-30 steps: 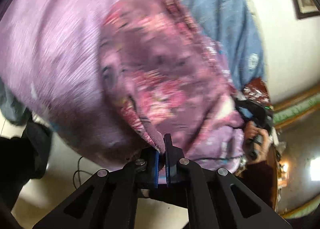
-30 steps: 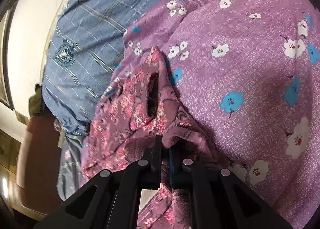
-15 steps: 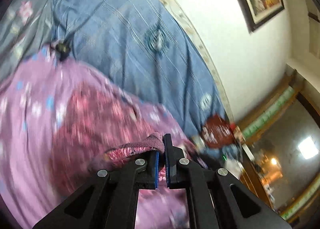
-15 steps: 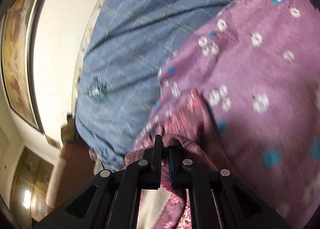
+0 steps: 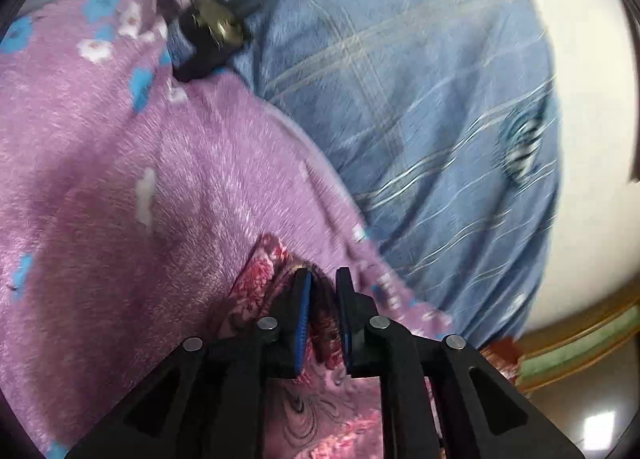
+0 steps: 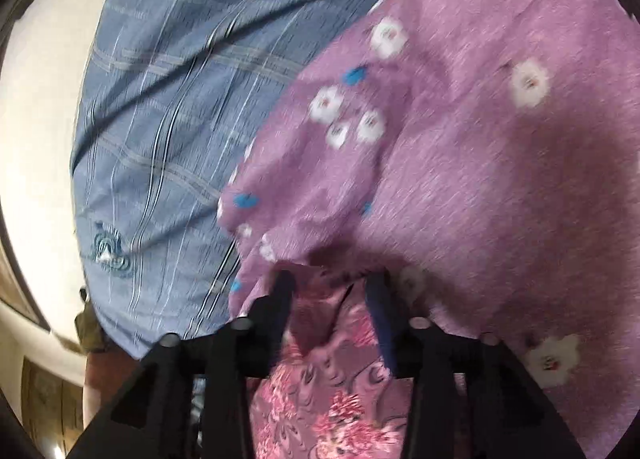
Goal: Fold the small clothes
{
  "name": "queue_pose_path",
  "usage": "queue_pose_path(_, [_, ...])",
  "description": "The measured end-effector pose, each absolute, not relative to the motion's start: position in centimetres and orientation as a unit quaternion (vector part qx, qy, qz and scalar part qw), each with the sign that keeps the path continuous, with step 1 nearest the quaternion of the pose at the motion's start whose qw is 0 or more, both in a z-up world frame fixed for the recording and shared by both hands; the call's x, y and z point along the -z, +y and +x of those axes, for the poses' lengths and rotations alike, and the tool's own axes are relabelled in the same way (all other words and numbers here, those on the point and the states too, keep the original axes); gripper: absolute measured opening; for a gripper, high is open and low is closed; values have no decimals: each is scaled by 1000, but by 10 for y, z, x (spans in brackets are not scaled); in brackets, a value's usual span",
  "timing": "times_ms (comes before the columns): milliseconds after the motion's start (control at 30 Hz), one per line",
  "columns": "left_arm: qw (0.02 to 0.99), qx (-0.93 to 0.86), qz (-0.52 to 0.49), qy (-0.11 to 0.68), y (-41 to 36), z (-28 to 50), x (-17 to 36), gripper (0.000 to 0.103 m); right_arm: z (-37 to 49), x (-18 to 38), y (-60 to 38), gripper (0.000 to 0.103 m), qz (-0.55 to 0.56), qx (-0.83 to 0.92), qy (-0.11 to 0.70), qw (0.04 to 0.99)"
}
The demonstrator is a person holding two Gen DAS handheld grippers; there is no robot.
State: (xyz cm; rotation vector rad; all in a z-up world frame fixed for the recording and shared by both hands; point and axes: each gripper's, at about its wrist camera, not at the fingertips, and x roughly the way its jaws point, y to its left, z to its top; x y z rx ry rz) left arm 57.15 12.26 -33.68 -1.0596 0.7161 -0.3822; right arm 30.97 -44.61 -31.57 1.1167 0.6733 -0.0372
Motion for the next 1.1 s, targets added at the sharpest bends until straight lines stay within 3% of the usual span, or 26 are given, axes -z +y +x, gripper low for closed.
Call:
queue_pose_path(33, [796,166,-494,310,128,563,330,31,306,310,-446,50,510,20,304,804])
queue_pose_path(67, [804,149,-499,288,134,556,323,37,304,304,-444,50,502,17,299,812])
queue_pose_path(167, [816,146,-513,222,147,511,288,46,299,290,-432,49,480,-14,292,827])
queue_pose_path(233, [836,136,-484,218,136,479,272,54,303,283,-415,49,461,-47,301,834])
queue_pose_path(433, [853,105,-414,298,75,415,286,53,322,280,-327,45,372,-137,385,833])
queue_pose_path(567, [845,94,-378,367,53,427,299,53,328,282,-280,43,324,-173,420,830])
queue_pose_path(667, [852,73,-361,372,53,440,304,44,334,292,-259,40,286,-166,446,832])
queue_pose_path(733, [849,60,-361,380,55,453,308,34,345,310,-254,32,272,-133,475,826])
queue_pose_path(767, [848,58,-367,378,57,458,308,33,348,314,-255,18,278,-117,470,830])
queue_pose_path(800, [845,55,-377,375,62,462,307,32,349,312,-255,16,277,-111,468,832])
queue_pose_path(933, [836,49,-406,367,76,465,303,33,345,275,-232,22,255,-166,424,853])
queue_pose_path(967, [841,40,-400,362,79,461,304,33,346,268,-223,33,251,-183,418,853])
queue_pose_path(1000, [848,23,-391,358,83,462,299,33,350,263,-214,54,250,-200,417,850])
queue_pose_path(1067, [854,4,-376,360,87,457,293,33,372,258,-183,67,246,-235,423,840])
queue_pose_path(1100, [857,-6,-365,363,88,458,290,33,379,258,-174,67,238,-239,427,839])
